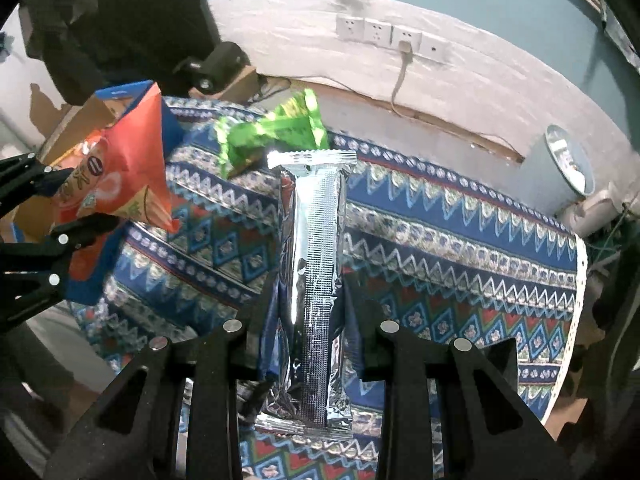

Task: Organize snacks
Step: 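Carry the red-orange bag and silver wrapper toward the cardboard box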

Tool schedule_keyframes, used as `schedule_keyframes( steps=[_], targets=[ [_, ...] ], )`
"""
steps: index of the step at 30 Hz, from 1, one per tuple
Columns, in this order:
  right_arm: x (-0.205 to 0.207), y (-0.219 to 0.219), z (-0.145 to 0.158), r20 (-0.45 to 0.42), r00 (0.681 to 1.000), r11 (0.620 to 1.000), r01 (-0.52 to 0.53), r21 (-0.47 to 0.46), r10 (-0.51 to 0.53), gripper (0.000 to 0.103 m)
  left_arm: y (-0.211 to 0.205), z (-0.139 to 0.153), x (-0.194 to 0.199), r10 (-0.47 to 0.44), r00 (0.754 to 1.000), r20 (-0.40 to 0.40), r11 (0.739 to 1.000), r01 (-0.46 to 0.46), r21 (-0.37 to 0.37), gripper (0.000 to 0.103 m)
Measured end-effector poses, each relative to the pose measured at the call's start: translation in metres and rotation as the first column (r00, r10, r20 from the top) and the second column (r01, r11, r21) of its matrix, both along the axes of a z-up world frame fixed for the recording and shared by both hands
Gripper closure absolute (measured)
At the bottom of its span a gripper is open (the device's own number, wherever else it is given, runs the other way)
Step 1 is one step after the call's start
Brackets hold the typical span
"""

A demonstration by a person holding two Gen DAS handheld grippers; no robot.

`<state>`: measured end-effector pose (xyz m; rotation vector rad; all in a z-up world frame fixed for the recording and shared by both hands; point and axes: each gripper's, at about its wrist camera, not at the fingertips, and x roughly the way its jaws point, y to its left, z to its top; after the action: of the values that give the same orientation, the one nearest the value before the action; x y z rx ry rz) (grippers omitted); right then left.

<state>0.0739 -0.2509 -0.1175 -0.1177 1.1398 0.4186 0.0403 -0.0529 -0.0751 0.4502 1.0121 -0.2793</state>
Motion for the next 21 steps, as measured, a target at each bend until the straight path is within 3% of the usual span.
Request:
schedule_keyframes(
  steps=[21],
  targets=[
    [0.003, 0.094, 0.062, 0.09, 0.983, 0.983, -0.166, 0.078, 0.159, 0.074, 0.075, 0.054, -0.019, 0.138, 0.982, 0.125, 0.989, -0.131, -0.063, 0.061]
  ],
)
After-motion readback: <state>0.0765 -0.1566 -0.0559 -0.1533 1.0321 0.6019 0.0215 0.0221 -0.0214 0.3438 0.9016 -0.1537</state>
